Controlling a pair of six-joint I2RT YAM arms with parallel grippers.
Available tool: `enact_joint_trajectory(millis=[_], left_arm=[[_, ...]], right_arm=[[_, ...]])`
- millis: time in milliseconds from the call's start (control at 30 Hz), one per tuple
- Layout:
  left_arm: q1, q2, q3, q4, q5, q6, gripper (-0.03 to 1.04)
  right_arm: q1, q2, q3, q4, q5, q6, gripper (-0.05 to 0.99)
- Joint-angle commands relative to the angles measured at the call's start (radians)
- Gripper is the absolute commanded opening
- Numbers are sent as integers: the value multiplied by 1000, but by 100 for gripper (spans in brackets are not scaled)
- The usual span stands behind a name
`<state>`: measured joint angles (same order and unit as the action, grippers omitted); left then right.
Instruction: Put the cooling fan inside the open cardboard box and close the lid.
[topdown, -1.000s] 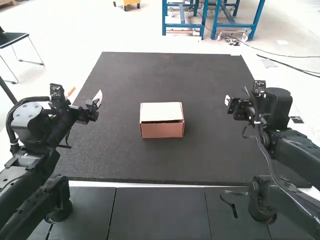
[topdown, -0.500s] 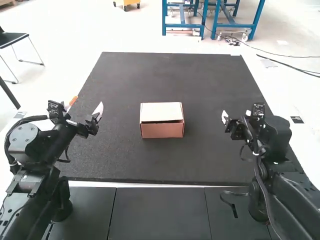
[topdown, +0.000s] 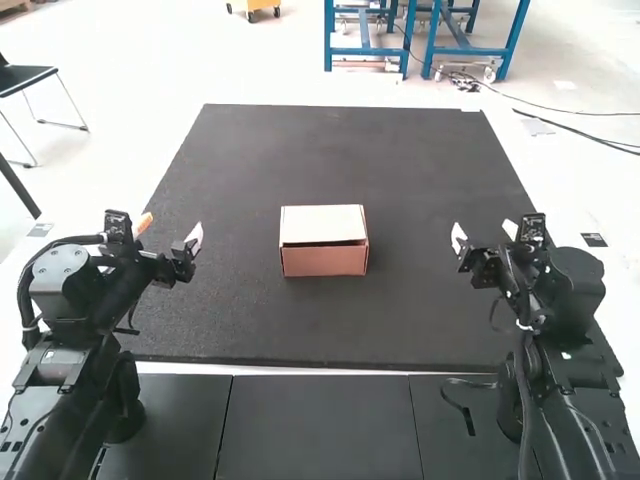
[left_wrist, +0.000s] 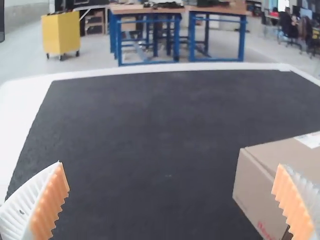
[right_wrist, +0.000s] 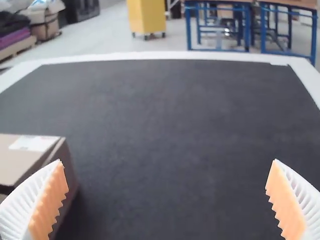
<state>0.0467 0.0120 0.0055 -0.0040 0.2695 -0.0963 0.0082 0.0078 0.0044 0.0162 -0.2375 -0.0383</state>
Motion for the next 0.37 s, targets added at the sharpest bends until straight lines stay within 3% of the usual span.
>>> enact_joint_trajectory(millis=[0, 333], left_arm=[[10, -14, -6, 2, -19, 40, 96], [12, -14, -6, -1, -21, 40, 96]], right_arm=[[-20, -8, -4, -10, -25, -18, 91], [-96, -8, -6, -36, -22, -72, 91]])
